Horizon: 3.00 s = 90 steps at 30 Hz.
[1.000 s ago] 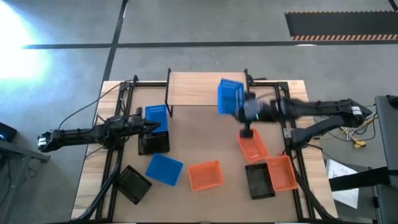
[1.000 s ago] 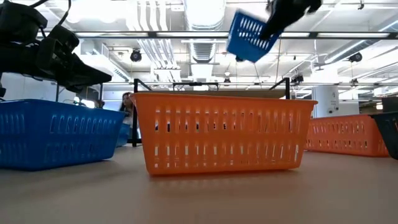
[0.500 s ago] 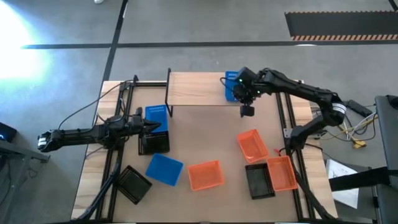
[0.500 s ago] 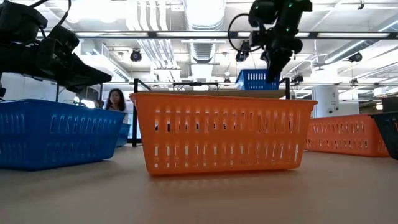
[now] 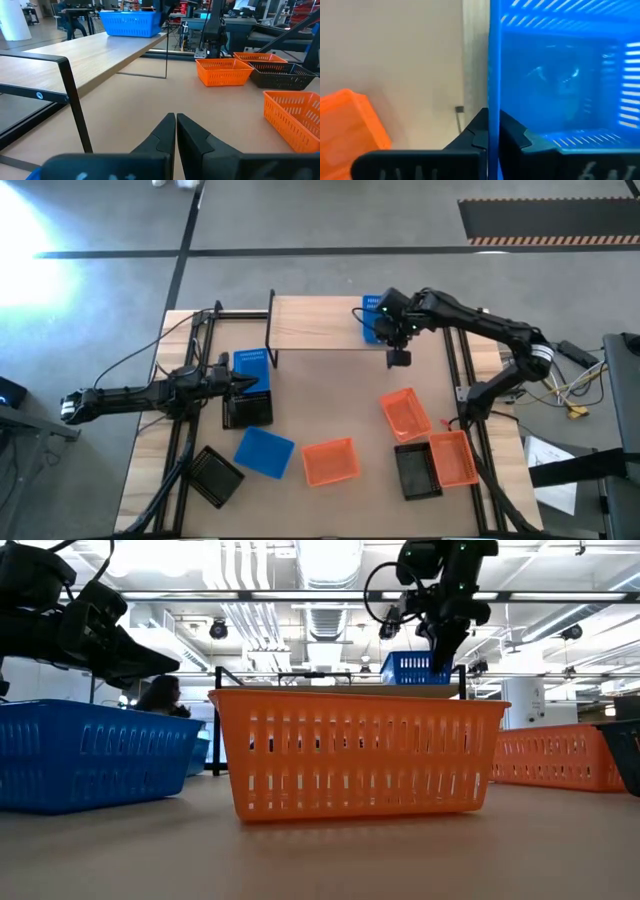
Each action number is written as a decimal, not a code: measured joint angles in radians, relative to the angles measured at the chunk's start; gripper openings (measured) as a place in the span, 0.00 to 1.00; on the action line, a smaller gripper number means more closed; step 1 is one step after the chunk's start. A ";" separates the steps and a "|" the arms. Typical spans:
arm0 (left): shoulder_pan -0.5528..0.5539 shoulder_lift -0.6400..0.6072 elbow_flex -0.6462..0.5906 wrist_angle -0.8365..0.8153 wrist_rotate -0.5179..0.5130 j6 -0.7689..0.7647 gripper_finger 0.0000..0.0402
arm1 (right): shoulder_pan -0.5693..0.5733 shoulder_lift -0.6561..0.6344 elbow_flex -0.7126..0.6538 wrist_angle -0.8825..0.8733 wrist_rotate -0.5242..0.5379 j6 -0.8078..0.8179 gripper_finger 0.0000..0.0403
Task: Stack baskets on shelf by color
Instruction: Put the bottom right blue basket on the shelf, then put the bottom left orange basket on the shelf
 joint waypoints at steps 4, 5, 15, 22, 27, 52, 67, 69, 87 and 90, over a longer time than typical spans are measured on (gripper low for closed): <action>0.000 0.000 0.000 0.000 0.000 0.000 0.00 | 0.000 -0.028 0.000 0.001 0.009 -0.014 0.13; 0.000 -0.001 0.000 0.000 0.000 0.000 0.00 | 0.000 -0.036 0.000 0.001 0.010 -0.012 0.15; 0.000 0.000 0.000 0.000 0.000 0.000 0.00 | 0.033 -0.170 -0.003 -0.007 0.028 0.211 0.32; 0.000 0.000 0.000 0.000 0.000 0.000 0.00 | 0.307 -0.308 -0.122 0.133 0.018 0.422 0.27; 0.000 0.000 0.000 0.000 0.000 0.000 0.00 | 0.579 -0.371 -0.326 0.409 0.022 0.565 0.23; 0.000 0.000 0.000 0.000 0.000 0.000 0.00 | 0.937 0.269 -0.068 0.303 0.106 -0.028 0.38; 0.000 0.000 0.000 0.000 0.000 0.000 0.00 | 0.947 0.464 0.036 0.295 0.153 -0.278 0.31; 0.000 0.000 0.000 0.000 0.000 0.000 0.00 | 0.939 0.463 0.036 0.296 0.151 -0.246 0.24; 0.000 0.000 0.000 0.000 0.000 0.000 0.00 | 0.800 0.146 0.045 0.461 0.295 0.081 0.02; 0.000 0.000 0.000 0.000 0.000 0.000 0.00 | 0.689 0.080 0.052 0.499 0.312 0.082 0.02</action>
